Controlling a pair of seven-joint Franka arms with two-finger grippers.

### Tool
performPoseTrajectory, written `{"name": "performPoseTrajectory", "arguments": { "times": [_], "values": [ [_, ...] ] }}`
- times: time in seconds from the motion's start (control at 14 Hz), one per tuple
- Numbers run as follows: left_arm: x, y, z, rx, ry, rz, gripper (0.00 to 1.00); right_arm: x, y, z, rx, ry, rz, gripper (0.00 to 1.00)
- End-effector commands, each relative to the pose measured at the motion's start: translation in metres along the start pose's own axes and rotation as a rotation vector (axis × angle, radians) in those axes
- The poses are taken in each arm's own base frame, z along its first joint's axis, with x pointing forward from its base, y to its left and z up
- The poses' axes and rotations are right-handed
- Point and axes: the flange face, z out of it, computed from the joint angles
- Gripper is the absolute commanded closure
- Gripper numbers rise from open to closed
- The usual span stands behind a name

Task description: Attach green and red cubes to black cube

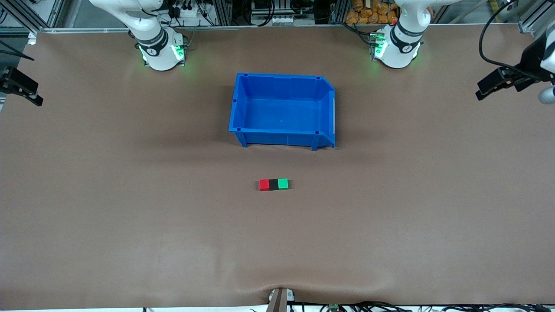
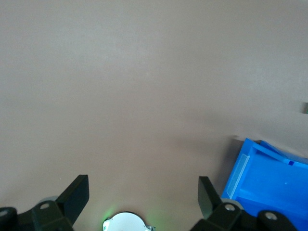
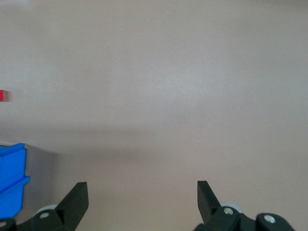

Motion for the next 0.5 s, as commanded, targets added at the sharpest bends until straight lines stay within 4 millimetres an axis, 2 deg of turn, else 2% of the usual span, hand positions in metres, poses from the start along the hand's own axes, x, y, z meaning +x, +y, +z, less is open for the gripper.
{"name": "performPoseTrajectory", "arguments": {
  "times": [0.0,0.14,0.36,0.43],
  "values": [
    [-0.007,-0.001,-0.005,-0.013,0.009,0.063,0.0,0.006,-0.006,-0.004,-0.012,0.001,-0.024,0.0],
    [-0.011,0.0,-0.004,-0.009,-0.013,0.096,0.0,0.006,-0.009,-0.004,-0.011,-0.002,-0.029,0.0],
    [-0.016,-0.003,-0.014,-0.011,-0.037,0.13,0.0,0.006,-0.011,-0.006,-0.012,0.002,-0.033,0.0],
    [-0.016,-0.004,-0.014,-0.013,-0.039,0.153,0.0,0.007,-0.017,-0.006,-0.013,0.003,-0.044,0.0]
  ]
}}
